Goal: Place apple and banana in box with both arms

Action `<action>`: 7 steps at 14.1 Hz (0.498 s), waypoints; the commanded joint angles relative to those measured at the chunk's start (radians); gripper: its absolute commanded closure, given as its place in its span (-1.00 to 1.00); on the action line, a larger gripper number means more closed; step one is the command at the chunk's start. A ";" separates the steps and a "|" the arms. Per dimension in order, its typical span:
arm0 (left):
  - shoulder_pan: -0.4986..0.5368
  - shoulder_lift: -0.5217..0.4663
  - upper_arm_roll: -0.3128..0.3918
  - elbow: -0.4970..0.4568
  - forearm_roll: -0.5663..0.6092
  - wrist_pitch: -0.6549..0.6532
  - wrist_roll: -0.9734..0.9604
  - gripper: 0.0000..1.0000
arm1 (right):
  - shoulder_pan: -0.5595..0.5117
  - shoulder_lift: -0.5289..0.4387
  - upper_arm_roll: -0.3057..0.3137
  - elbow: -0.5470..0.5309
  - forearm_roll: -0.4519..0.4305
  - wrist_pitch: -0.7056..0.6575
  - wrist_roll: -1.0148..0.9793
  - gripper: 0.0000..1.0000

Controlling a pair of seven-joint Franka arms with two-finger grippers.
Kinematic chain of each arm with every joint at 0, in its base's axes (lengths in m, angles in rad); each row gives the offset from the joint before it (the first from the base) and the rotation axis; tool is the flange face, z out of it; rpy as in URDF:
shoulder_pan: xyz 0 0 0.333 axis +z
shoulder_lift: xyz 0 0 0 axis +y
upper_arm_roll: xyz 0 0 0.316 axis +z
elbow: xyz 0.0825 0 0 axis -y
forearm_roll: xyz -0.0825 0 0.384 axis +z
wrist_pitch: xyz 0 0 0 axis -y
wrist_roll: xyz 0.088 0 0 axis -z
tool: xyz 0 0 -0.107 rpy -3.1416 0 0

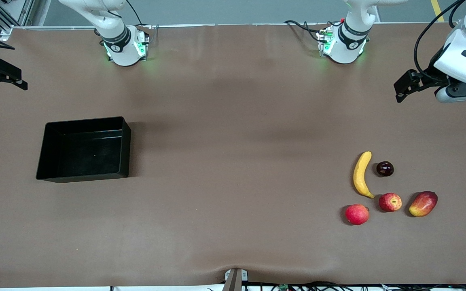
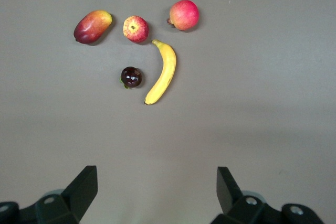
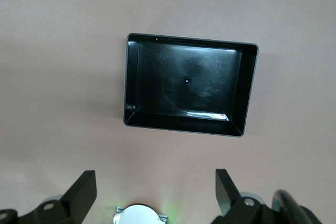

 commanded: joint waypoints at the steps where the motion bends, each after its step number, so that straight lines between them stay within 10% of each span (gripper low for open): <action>1: 0.003 0.014 -0.001 0.025 -0.013 -0.003 0.010 -1.00 | -0.019 -0.031 0.007 -0.028 0.018 0.001 -0.017 -1.00; 7: 0.006 0.074 0.009 0.068 -0.012 -0.003 0.015 -1.00 | -0.021 -0.022 0.008 -0.020 0.018 -0.028 -0.017 -1.00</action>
